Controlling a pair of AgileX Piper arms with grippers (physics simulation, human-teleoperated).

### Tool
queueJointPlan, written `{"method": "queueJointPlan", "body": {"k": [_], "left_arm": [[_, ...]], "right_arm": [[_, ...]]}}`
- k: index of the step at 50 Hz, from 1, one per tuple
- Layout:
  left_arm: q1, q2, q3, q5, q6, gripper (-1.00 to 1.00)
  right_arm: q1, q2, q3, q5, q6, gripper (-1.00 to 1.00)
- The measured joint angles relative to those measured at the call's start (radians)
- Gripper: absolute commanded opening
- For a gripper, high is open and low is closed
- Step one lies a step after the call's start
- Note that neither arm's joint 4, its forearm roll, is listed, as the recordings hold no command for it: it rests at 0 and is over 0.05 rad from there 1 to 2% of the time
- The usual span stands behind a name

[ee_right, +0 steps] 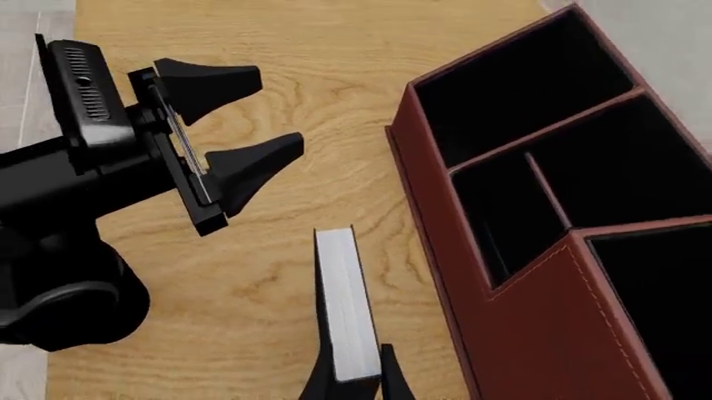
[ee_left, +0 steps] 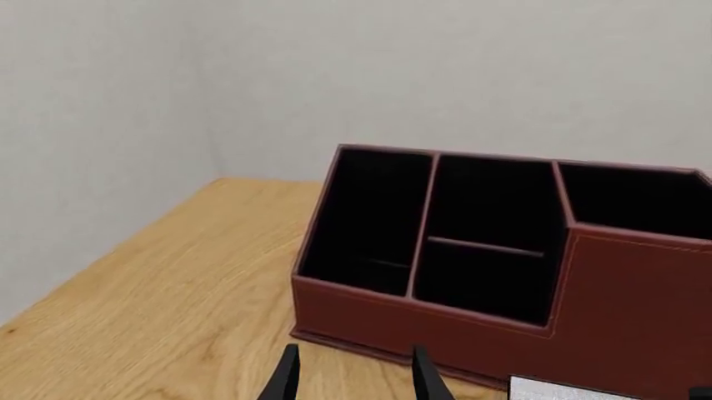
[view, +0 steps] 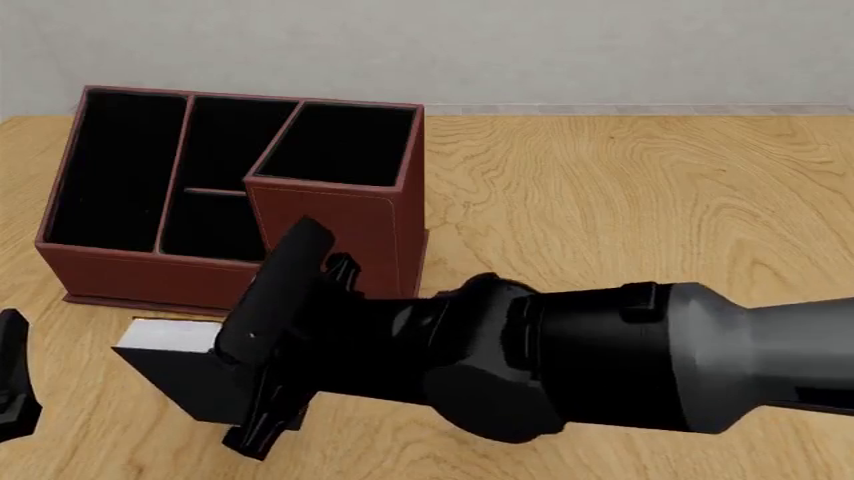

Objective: Pick up the book and place it in the right compartment of the caddy.

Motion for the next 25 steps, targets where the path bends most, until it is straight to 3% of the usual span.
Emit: {"method": "queueJointPlan", "body": {"k": [25], "left_arm": [[-0.017, 0.000, 0.000, -0.020, -0.004, 1.00]], "right_arm": [[-0.011, -0.121, 0.054, 0.032, 0.002, -1.00]]}}
